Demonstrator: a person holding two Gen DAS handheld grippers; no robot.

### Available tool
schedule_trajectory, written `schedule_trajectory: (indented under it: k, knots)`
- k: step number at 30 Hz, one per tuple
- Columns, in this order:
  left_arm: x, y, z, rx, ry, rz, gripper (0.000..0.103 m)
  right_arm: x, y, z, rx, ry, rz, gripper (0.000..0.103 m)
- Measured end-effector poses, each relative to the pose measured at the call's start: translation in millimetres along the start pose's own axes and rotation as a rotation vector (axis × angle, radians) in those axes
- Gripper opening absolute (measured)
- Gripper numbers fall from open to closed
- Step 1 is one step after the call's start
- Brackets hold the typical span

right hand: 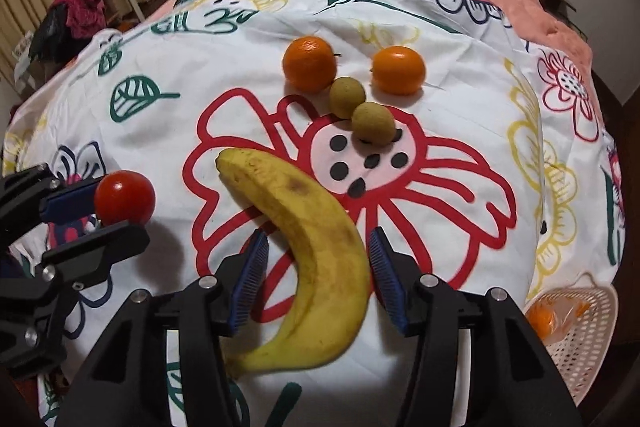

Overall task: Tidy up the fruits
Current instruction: 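Lift the banana, carry it into the basket and open the right gripper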

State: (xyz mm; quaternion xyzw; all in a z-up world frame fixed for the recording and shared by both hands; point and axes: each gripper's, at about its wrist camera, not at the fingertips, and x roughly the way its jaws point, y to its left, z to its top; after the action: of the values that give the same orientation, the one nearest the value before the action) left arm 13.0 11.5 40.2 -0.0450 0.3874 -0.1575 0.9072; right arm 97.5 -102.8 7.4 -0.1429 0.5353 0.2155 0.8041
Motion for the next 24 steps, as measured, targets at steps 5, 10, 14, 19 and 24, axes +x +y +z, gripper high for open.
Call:
schedule_trajectory:
  k: [5,10,14,19,24]
  knots:
    - [-1.0,0.8,-0.3,-0.003,-0.002,0.000,0.029,-3.2,4.1,-2.7,-0.025,-0.012,-0.044,0.039]
    - [-1.6,1.7,-0.5,-0.002,-0.004,-0.001,0.029,-11.3,-1.4,-8.3,0.003,-0.038,-0.033,0.034]
    - [-1.4,0.9,-0.3,-0.001,-0.003,0.000,0.029,-25.1,-10.5,-15.0,0.055,-0.081,-0.020,0.034]
    - [-1.9,0.4,0.2,0.002,-0.004,-0.001,0.029,-50.8,-28.5,-25.5,0.128,-0.150,-0.007,0.034]
    - [-4.2,-3.7,0.5,0.014,-0.008,-0.003,0.029,-79.4,-58.8,-38.9,0.217,-0.216,-0.017,0.034]
